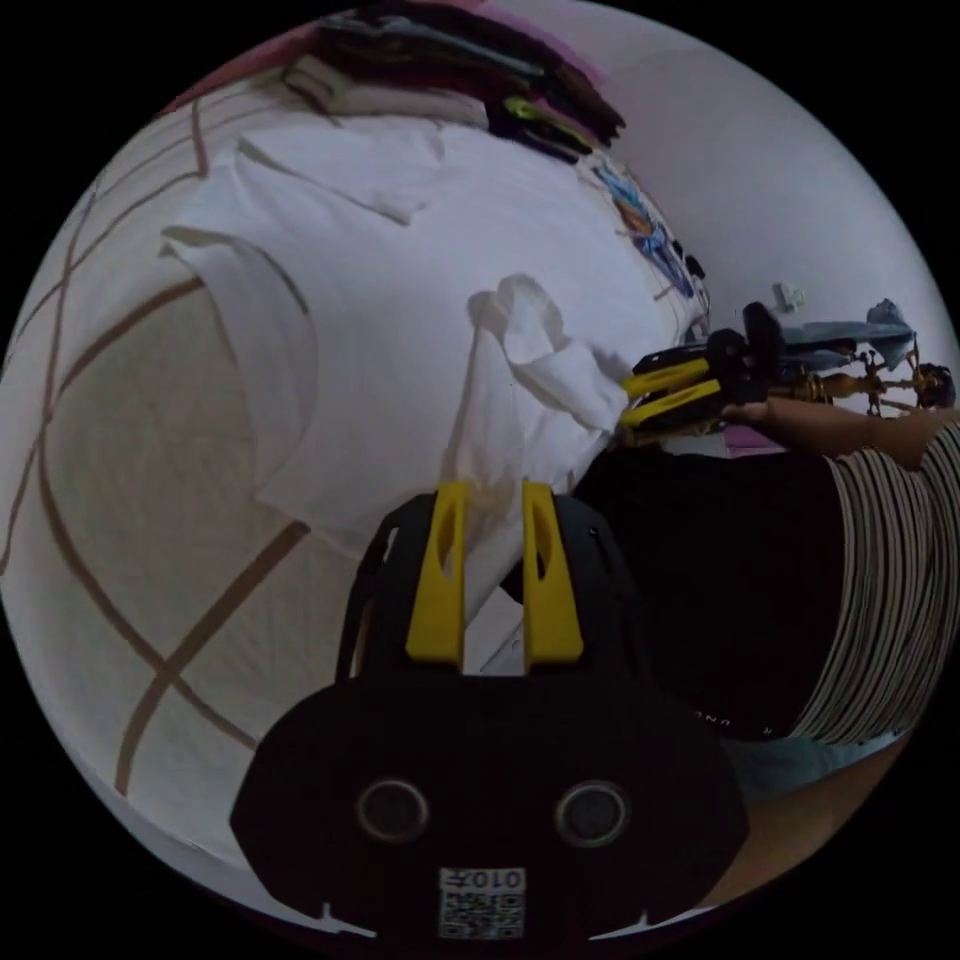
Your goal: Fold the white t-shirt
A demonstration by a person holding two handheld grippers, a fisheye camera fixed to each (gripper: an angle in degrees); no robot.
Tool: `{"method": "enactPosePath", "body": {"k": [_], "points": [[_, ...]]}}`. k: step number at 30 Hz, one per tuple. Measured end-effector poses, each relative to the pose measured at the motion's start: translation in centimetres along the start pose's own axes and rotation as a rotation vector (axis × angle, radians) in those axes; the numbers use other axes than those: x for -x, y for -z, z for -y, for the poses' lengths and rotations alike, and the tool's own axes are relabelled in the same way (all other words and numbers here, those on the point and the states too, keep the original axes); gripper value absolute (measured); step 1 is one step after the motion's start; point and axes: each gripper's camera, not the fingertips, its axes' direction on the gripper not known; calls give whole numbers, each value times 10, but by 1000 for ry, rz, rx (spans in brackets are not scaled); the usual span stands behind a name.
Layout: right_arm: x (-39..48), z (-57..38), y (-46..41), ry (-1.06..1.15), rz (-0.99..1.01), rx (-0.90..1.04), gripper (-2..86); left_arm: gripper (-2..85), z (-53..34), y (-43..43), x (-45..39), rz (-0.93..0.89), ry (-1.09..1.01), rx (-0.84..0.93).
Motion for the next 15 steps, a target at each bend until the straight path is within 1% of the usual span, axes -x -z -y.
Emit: {"method": "enactPosePath", "body": {"k": [4, 8, 11, 15], "points": [[-11, -1, 7, 2, -19, 8, 43, 11, 8, -4, 2, -43, 0, 45], [-28, -13, 15, -43, 28, -29, 41, 3, -5, 12, 12, -8, 31, 74], [-43, -22, 14, -81, 75, -37, 41, 3, -15, 22, 22, -49, 73, 29], [-54, -25, 6, -96, 88, -8, 46, 9, -14, 10, 25, -28, 154, 40]]}}
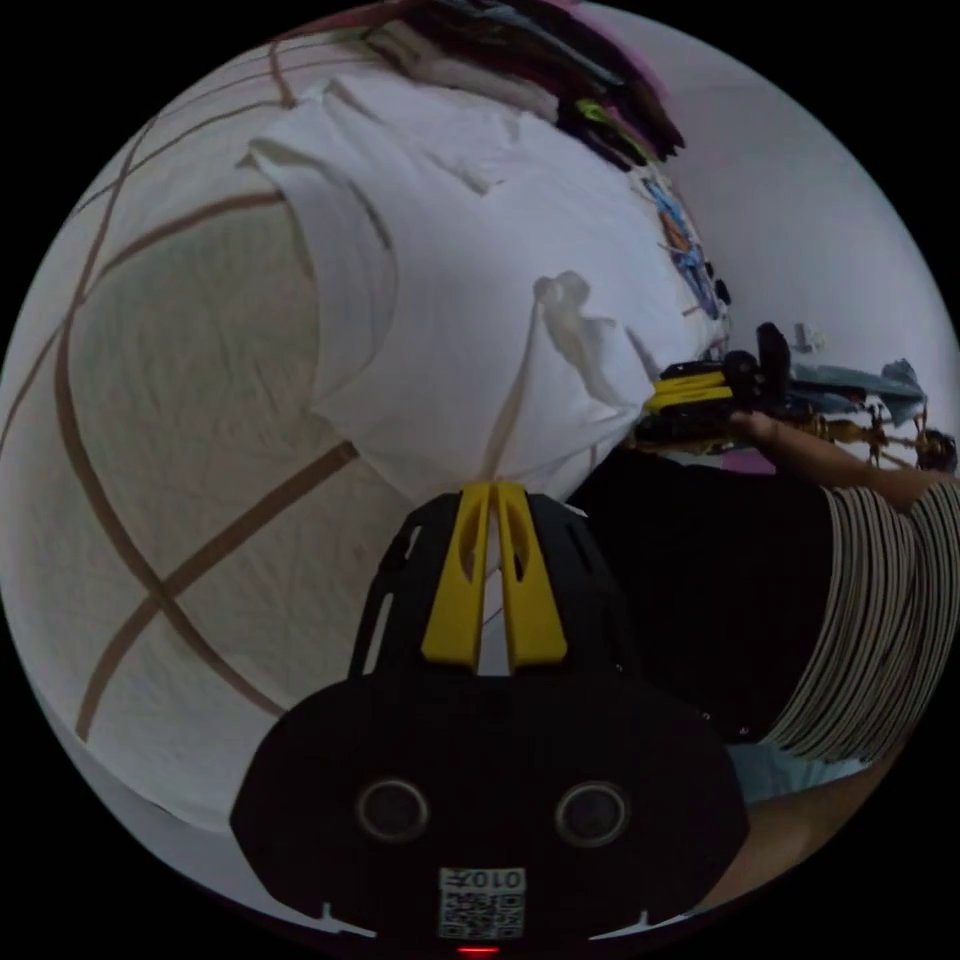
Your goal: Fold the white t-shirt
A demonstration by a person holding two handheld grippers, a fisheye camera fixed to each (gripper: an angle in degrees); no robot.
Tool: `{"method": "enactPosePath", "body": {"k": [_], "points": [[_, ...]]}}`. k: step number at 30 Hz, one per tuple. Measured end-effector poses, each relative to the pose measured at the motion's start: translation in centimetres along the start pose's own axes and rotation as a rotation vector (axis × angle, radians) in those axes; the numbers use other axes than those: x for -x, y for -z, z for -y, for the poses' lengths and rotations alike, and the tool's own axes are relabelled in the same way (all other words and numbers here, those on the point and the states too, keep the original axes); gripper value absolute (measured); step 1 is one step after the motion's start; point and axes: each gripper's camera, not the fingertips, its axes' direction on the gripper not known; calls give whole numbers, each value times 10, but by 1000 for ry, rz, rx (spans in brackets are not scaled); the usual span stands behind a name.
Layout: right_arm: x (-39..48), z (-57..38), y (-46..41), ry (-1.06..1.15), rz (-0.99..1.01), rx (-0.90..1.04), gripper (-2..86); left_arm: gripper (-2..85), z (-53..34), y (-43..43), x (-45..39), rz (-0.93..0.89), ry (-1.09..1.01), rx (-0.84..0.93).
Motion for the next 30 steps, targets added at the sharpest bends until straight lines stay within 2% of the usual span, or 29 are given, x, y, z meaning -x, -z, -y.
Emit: {"method": "enactPosePath", "body": {"k": [4, 8, 13, 17, 21, 25, 30], "points": [[-16, -7, 9, -22, 22, 4, 60, 32, 2, -6, 0, 0, 54, 18], [-37, -19, 28, -88, 40, -57, 71, 47, -3, 11, 0, 23, 80, -60], [-65, -11, 45, -150, 104, -161, 79, 51, 12, 31, -23, 79, -42, -181], [-79, 3, 40, -159, 144, -158, 85, 52, 50, 12, -44, 141, -151, -84], [-91, 14, 29, -158, 168, -93, 81, 47, 79, -12, -50, 123, -183, -6], [-97, 12, 39, -137, 180, -106, 56, 28, 99, -27, -57, 145, -219, 83], [-96, 3, 65, -39, 202, -142, 49, 4, 90, -8, -59, 102, -282, 43]]}}
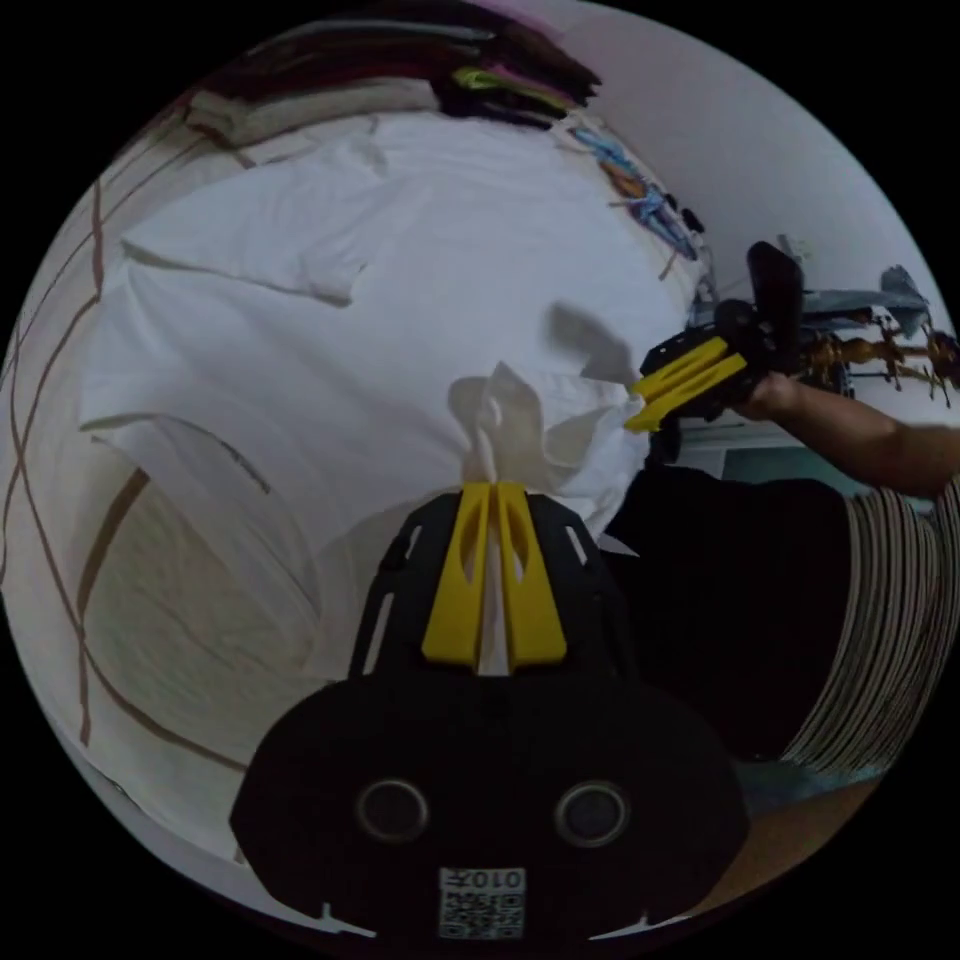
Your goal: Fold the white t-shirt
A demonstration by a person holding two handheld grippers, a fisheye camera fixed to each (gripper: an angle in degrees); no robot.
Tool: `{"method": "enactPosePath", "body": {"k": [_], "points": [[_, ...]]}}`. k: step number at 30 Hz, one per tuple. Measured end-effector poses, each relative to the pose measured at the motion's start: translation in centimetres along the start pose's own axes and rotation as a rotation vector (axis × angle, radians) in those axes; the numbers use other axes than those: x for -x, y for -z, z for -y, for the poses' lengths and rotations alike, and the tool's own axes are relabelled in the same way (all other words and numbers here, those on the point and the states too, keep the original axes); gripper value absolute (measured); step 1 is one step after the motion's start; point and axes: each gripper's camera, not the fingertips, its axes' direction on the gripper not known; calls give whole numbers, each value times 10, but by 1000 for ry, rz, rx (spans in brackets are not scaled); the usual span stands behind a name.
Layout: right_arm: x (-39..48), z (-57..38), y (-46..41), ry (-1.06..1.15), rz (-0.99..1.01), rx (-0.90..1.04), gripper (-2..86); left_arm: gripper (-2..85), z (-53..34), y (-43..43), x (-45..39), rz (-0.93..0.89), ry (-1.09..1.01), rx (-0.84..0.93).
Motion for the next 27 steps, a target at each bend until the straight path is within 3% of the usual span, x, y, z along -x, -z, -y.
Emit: {"method": "enactPosePath", "body": {"k": [5, 7, 10, 13, 24, 27], "points": [[18, -9, 33, 223, -70, -84, 45, -1, -33, 37, -16, 2, -105, -224], [1, -13, 42, 80, -95, -172, 40, 0, -41, 39, -6, -27, -19, -270], [-38, -18, 36, -208, -114, -134, 34, 2, -46, 24, 16, -26, 162, -250], [-57, -24, 38, -324, -138, -135, 35, 10, -45, 6, 26, -50, 254, -226], [-32, -19, 30, -160, -22, -45, 63, 69, -69, 25, 29, -66, 389, -333], [-23, -23, 23, -136, -47, -1, 63, 75, -82, 21, 18, -54, 385, -279]]}}
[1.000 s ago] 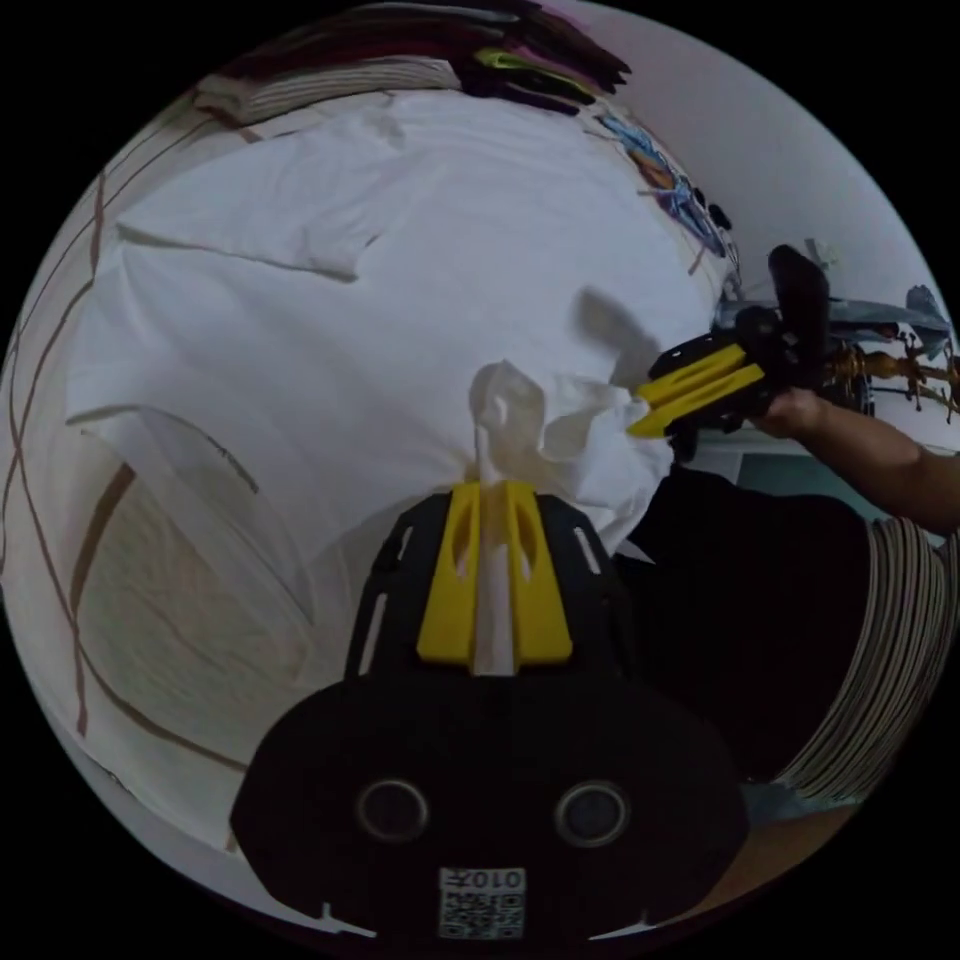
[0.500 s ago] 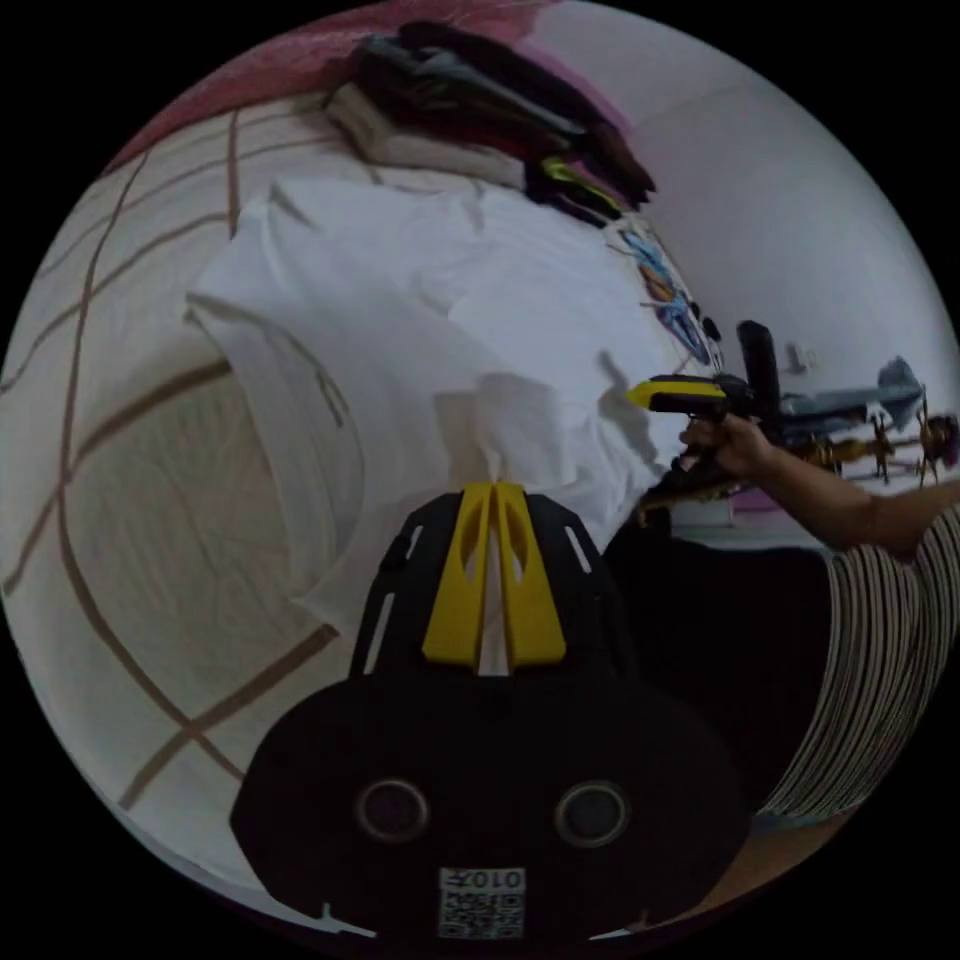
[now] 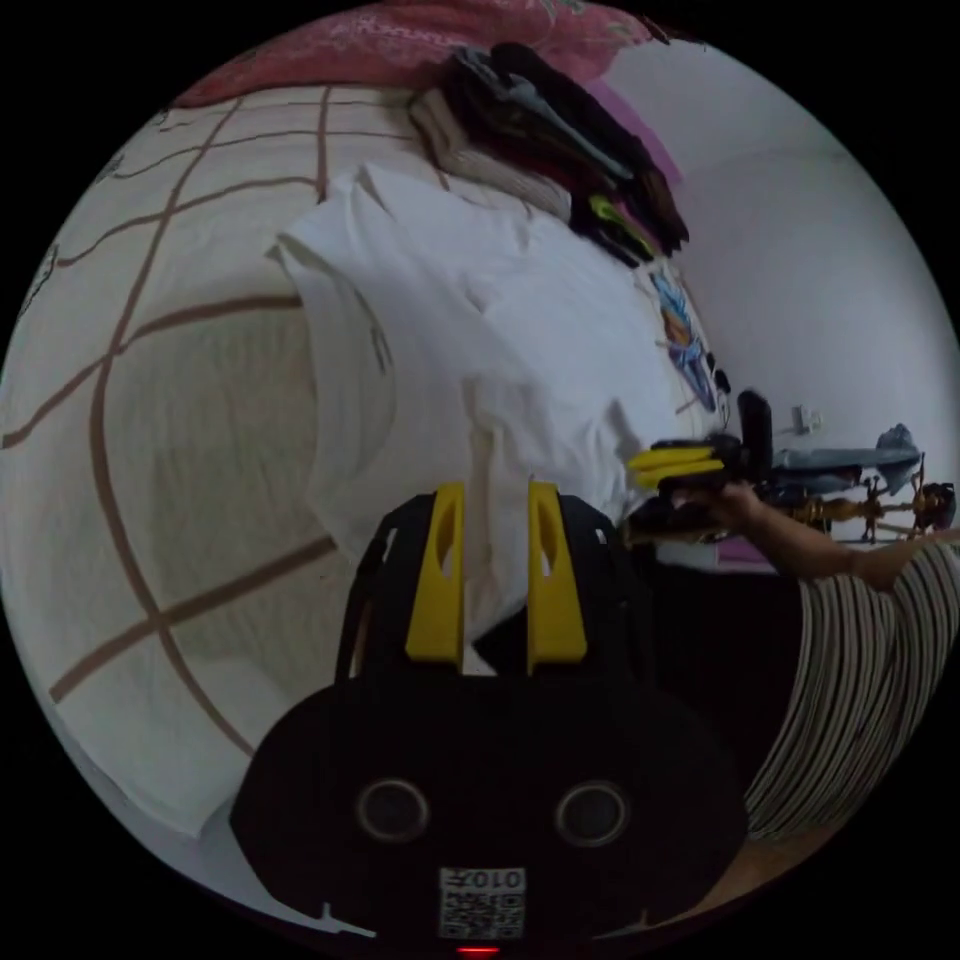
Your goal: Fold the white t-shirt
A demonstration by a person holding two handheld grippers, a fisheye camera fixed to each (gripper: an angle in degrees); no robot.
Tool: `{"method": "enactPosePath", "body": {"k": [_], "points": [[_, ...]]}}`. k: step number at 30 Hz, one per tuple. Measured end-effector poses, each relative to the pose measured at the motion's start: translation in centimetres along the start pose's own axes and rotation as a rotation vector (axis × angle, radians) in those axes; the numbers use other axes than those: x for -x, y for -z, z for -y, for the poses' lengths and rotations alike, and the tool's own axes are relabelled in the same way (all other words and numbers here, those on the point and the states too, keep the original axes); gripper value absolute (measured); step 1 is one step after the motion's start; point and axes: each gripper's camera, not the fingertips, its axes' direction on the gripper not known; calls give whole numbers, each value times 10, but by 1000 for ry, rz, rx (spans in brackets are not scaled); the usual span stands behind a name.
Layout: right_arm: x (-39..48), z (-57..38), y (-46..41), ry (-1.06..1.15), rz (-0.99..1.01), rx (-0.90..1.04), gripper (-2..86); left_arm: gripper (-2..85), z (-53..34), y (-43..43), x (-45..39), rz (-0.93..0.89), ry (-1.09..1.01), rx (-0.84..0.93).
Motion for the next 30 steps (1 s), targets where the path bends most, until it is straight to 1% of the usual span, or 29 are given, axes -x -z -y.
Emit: {"method": "enactPosePath", "body": {"k": [2, 4, 7, 11, 12, 14, 15, 17, 20, 21, 25, 28, 30], "points": [[4, -2, -4, 10, 0, 19, 61, 78, -14, -12, -8, 34, -40, 100], [11, -1, -8, 32, -22, 37, 55, 76, -22, -23, -15, 51, -77, 163], [18, 2, -11, 61, -96, 69, 42, 68, -28, -37, -24, 99, -130, 219], [23, 5, -11, 80, -118, 96, 35, 42, -26, -48, -25, 163, -139, 241], [23, 6, -11, 83, -127, 102, 33, 36, -25, -48, -24, 159, -139, 243], [24, 7, -10, 78, -152, 111, 31, 19, -24, -44, -22, 73, -153, 259], [25, 7, -8, 81, -154, 115, 31, 15, -24, -43, -21, 64, -151, 269], [27, 8, -6, 94, -133, 113, 30, 8, -24, -37, -13, 25, -127, 321], [30, 6, -14, 108, -139, 163, 30, 5, -25, -29, 0, -17, -81, 304], [31, 5, -20, 111, -134, 183, 29, 5, -25, -30, 2, -22, -73, 310], [35, 7, -26, 118, -151, 162, 30, 10, -26, -45, 5, 20, -51, 343], [38, 7, -26, 148, -132, 194, 35, 21, -32, -47, 5, 18, -30, 326], [36, 5, -18, 130, -116, 169, 39, 30, -38, -42, 6, 6, -22, 304]]}}
